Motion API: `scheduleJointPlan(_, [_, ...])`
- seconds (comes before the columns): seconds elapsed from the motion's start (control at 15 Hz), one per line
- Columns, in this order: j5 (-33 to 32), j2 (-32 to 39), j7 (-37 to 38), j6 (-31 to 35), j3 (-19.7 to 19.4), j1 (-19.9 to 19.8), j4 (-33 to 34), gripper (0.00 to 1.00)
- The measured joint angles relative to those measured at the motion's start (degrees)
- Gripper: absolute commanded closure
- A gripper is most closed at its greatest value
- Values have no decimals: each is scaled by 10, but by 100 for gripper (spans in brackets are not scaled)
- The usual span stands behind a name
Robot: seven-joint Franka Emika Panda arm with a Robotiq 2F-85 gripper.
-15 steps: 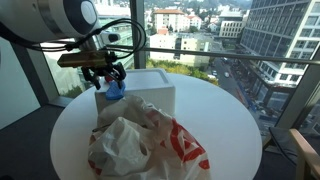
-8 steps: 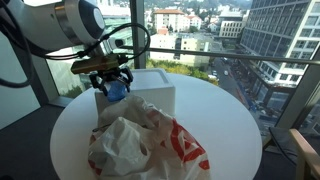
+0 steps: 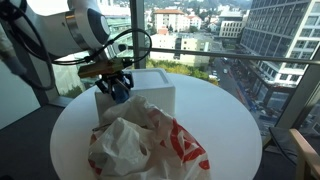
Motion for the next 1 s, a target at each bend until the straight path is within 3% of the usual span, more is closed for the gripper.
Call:
scheduleJointPlan(0.27, [1, -8, 8, -19, 0, 9, 7, 98])
scheduleJointPlan(0.53, [15, -46, 39, -115, 3, 17, 6, 96])
scheduleJointPlan(1.0, [131, -84, 66, -295, 3, 7, -12, 96])
